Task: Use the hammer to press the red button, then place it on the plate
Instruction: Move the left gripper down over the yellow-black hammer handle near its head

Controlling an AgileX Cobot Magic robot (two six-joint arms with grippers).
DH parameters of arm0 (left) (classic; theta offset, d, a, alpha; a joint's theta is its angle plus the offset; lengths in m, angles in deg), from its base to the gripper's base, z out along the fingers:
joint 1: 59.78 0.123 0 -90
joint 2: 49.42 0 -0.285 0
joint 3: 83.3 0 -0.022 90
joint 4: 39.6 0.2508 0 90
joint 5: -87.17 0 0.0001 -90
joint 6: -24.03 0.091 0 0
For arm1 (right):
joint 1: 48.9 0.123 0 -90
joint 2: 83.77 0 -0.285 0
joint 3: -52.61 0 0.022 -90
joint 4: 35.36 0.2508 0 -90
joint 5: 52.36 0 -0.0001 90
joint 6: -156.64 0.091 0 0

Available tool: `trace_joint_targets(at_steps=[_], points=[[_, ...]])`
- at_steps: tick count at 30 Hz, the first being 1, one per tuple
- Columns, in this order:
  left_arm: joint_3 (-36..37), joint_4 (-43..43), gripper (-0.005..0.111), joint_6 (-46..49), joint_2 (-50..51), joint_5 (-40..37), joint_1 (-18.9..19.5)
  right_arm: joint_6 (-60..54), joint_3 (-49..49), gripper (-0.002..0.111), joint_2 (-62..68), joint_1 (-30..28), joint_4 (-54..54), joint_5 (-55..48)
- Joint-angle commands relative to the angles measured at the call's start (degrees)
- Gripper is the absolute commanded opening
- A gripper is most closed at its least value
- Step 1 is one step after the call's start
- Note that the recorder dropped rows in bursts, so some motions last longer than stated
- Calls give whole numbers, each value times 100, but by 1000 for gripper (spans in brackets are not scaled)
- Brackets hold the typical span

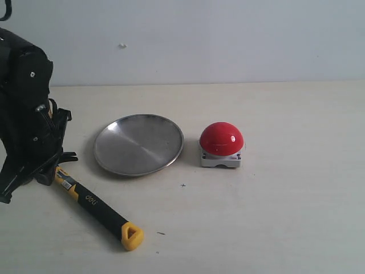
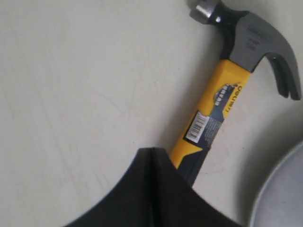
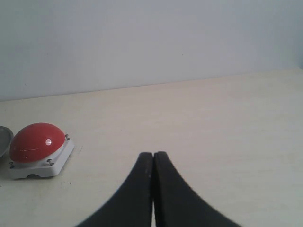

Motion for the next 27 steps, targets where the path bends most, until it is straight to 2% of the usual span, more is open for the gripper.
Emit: trace_joint_targets(at_steps=[1, 6, 12, 14, 16, 18, 19, 20, 22, 27], points=[[-48, -24, 0, 938, 160, 78, -38, -42, -3, 0, -39, -31, -41, 64], [-48, -15, 0, 1789, 297, 115, 146, -42, -3, 0, -39, -31, -41, 64], [-48, -4, 10, 1796, 511, 245, 262, -42, -3, 0, -39, -31, -41, 64], [-48, -4, 12, 1796, 524, 550, 262, -42, -3, 0, -39, -31, -41, 64], [-48, -90, 29, 1822, 524, 1017, 262, -42, -3, 0, -39, -31, -41, 64], [-48, -102, 60, 1877, 524, 1268, 262, -42, -3, 0, -39, -31, -41, 64], [-48, -5, 70, 1880, 524, 1331, 262, -42, -3, 0, -39, -31, -41, 64], [-48, 147, 72, 1907, 524, 1368, 262, -42, -3, 0, -39, -31, -41, 64], [-48, 390, 68, 1907, 524, 1383, 262, -42, -3, 0, -39, -31, -41, 64], [-48, 222, 55, 1899, 524, 1058, 262, -42, -3, 0, -39, -31, -41, 64]])
